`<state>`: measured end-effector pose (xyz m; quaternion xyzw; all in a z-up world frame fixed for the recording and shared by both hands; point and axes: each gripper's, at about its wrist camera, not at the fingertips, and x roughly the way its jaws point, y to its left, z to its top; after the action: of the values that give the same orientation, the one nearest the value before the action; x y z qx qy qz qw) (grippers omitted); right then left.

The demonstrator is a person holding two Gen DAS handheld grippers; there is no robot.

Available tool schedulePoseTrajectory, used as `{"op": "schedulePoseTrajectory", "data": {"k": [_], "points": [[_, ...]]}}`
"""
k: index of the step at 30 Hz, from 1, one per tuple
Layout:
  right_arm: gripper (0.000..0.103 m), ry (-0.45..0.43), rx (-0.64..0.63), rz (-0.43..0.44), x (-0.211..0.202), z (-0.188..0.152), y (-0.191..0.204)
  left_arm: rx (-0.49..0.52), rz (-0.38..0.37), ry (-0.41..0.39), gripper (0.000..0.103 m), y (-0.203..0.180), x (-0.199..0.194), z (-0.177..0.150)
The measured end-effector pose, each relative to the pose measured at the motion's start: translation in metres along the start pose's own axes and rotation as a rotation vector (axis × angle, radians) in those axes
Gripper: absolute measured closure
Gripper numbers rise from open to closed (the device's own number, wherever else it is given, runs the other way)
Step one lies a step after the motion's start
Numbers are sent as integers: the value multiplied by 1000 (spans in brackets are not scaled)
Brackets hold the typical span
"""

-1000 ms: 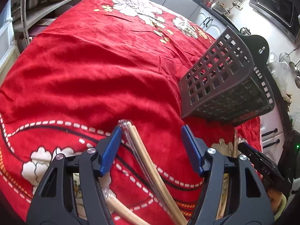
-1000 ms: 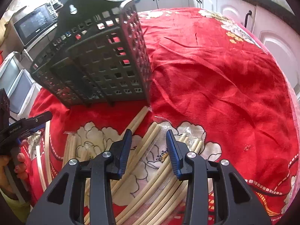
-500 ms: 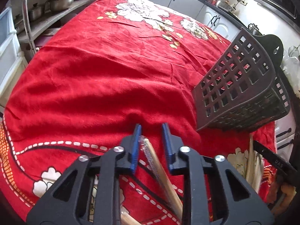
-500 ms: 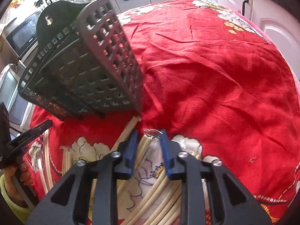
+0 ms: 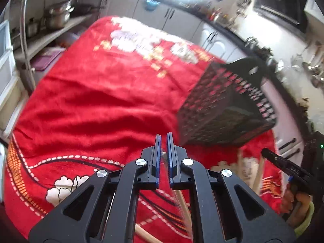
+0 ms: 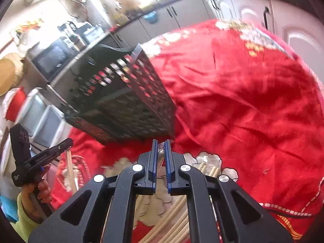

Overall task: Organize utensils
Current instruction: 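Lift the held chopstick with the left tool toward the caddy while the right tool carries its chopstick there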

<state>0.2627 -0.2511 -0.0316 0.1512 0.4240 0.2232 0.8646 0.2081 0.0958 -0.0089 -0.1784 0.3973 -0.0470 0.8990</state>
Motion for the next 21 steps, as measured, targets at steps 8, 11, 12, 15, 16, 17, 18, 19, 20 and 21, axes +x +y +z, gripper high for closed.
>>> {"op": "schedulePoseTrajectory", "data": {"k": [8, 11, 12, 15, 16, 17, 18, 19, 20, 21], "points": [[97, -123, -79, 61, -54, 6, 30, 71, -79, -110, 100, -37, -49, 12], [97, -168, -113, 68, -69, 10, 40, 98, -98, -143, 100, -51, -61, 13], [97, -179, -122, 68, -73, 10, 43, 107, -108, -153, 100, -57, -66, 15], [97, -230, -158, 68, -91, 14, 50, 130, -134, -177, 100, -70, -75, 19], [97, -242, -166, 69, -94, 15, 52, 134, -143, -184, 100, -74, -78, 19], [98, -258, -178, 69, -99, 16, 54, 140, -154, -193, 100, -78, -82, 21], [98, -274, -191, 69, -104, 18, 57, 150, -166, -207, 100, -84, -87, 24], [98, -284, -200, 68, -107, 18, 60, 157, -175, -216, 100, -87, -91, 25], [98, -296, -209, 65, -111, 20, 62, 169, -183, -229, 100, -91, -95, 27], [98, -304, -216, 65, -113, 21, 65, 185, -186, -246, 100, -98, -100, 29]]}}
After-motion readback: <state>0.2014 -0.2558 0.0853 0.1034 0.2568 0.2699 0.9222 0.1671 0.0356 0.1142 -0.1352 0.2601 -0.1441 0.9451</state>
